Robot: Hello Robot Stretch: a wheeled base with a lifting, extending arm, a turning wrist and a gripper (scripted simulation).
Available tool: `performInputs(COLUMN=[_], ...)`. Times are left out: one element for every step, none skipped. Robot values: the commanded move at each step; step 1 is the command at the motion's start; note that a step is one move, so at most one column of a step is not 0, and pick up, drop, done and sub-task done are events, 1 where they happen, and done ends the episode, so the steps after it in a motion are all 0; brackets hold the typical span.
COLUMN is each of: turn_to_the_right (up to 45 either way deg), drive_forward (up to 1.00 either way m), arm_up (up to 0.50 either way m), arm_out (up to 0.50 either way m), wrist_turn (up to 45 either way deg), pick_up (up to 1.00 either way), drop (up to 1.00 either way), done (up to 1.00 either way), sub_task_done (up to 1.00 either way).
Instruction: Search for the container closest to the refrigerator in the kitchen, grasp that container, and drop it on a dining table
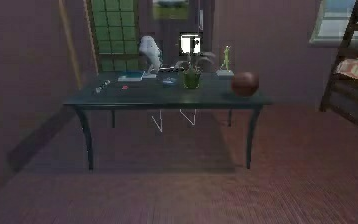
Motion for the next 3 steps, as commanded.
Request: performInputs(turn_to_the_right=[0.0, 0.0, -45.0], drive_forward=[1.00, 0.25, 0.00], arm_up=[0.00, 0.00, 0.00], arm_out=[0.00, 0.00, 0.00], wrist_turn=[0.0, 0.0, 0.0], pick_up=[0.00, 0.00, 0.00], drop=[0.00, 0.00, 0.00], done=[0.00, 0.00, 0.00], sub_task_done=[0.00, 0.00, 0.00])
